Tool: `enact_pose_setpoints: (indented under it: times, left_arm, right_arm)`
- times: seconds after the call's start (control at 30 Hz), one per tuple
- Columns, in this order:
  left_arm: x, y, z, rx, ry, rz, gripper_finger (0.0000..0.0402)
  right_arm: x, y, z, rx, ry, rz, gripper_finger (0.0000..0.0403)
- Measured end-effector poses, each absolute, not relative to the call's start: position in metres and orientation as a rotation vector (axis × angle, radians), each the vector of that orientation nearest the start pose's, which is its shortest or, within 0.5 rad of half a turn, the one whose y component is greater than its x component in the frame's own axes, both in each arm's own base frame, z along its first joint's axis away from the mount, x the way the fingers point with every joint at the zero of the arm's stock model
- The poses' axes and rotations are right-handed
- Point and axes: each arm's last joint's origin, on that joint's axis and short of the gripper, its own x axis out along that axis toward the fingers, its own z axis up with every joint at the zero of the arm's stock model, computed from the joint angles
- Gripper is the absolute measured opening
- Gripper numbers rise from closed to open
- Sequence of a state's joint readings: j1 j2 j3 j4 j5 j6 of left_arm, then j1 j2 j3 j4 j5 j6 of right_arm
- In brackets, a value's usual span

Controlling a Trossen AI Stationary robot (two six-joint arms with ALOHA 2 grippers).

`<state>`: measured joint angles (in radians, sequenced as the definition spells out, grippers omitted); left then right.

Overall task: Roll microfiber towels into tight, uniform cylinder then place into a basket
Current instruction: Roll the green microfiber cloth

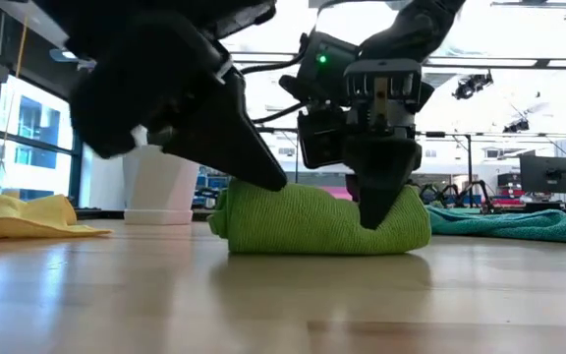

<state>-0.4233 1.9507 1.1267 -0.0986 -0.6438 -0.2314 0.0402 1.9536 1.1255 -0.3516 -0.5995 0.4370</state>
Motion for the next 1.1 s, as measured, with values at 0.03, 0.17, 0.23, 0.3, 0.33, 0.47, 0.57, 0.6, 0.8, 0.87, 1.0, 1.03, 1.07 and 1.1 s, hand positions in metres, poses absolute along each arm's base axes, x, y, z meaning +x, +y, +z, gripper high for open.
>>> enact_pose_setpoints:
  times: [0.03,0.17,0.23,0.3,0.33,0.47,0.57,0.6,0.8,0.87,1.0,1.03,1.07,1.1]
  left_arm:
    - [0.358,-0.139,0.137,0.251,0.761,0.304,0.0047]
    - [0.362,-0.128,0.135,0.224,0.781,0.302,0.0047]
    - [0.364,-0.123,0.129,0.203,0.804,0.306,0.0047]
    - [0.367,-0.117,0.122,0.164,0.832,0.303,0.0047]
    - [0.368,-0.115,0.117,0.146,0.849,0.294,0.0047]
    - [0.371,-0.112,0.109,0.093,0.877,0.277,0.0047]
    - [0.371,-0.112,0.108,0.07,0.875,0.292,0.0046]
    - [0.37,-0.113,0.108,0.054,0.875,0.292,0.0046]
    - [0.369,-0.116,0.107,-0.102,0.892,0.281,0.0047]
    - [0.369,-0.117,0.106,-0.184,0.904,0.273,0.0047]
    - [0.369,-0.119,0.106,-0.273,0.911,0.272,0.0047]
    - [0.369,-0.119,0.106,-0.284,0.912,0.273,0.0047]
    - [0.369,-0.119,0.106,-0.295,0.914,0.276,0.0047]
    - [0.369,-0.119,0.106,-0.306,0.913,0.282,0.0047]
  right_arm:
    - [0.362,0.03,0.124,0.707,1.276,0.302,0.0005]
    - [0.361,0.03,0.124,0.7,1.281,0.302,0.0005]
    - [0.361,0.031,0.124,0.698,1.28,0.301,0.0005]
    - [0.362,0.031,0.124,0.697,1.279,0.301,0.0005]
    - [0.362,0.031,0.124,0.696,1.279,0.301,0.0005]
    - [0.362,0.03,0.125,0.644,1.263,0.317,0.0013]
    - [0.361,0.031,0.124,0.581,1.253,0.357,0.0041]
    - [0.361,0.032,0.124,0.548,1.249,0.374,0.0055]
    - [0.363,0.04,0.129,0.343,1.192,0.537,0.0142]
    - [0.366,0.042,0.134,0.274,1.175,0.591,0.0164]
    - [0.374,0.045,0.155,0.11,1.149,0.694,0.019]
    - [0.375,0.046,0.162,0.082,1.165,0.706,0.0193]
    - [0.375,0.046,0.168,0.062,1.187,0.712,0.0194]
    - [0.375,0.047,0.175,0.046,1.218,0.714,0.0194]
